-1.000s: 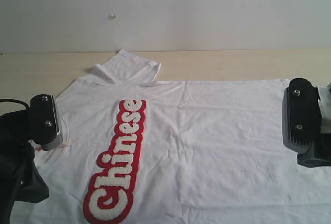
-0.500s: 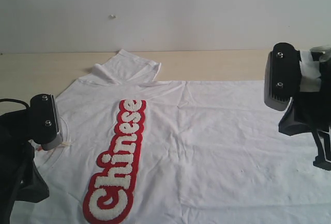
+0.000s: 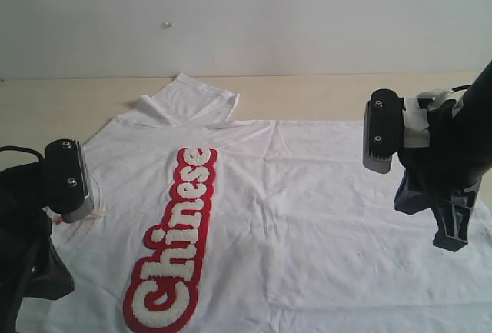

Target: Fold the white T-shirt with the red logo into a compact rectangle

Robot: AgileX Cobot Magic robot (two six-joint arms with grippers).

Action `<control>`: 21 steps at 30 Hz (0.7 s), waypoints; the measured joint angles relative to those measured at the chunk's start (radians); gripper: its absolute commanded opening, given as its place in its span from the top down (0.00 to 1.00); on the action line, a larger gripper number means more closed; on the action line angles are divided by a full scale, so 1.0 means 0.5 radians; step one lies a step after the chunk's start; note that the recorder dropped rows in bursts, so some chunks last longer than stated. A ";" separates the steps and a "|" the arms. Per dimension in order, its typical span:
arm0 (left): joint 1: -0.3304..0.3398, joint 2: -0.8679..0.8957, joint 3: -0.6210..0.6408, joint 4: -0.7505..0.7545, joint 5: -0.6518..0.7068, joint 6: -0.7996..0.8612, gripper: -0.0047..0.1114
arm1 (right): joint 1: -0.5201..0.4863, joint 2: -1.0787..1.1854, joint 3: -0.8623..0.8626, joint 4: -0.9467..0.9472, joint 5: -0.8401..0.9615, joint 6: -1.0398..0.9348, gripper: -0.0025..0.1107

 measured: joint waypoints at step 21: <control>0.000 0.004 0.000 -0.663 -0.524 -0.003 0.96 | 0.000 0.042 0.000 0.117 -0.222 0.130 0.98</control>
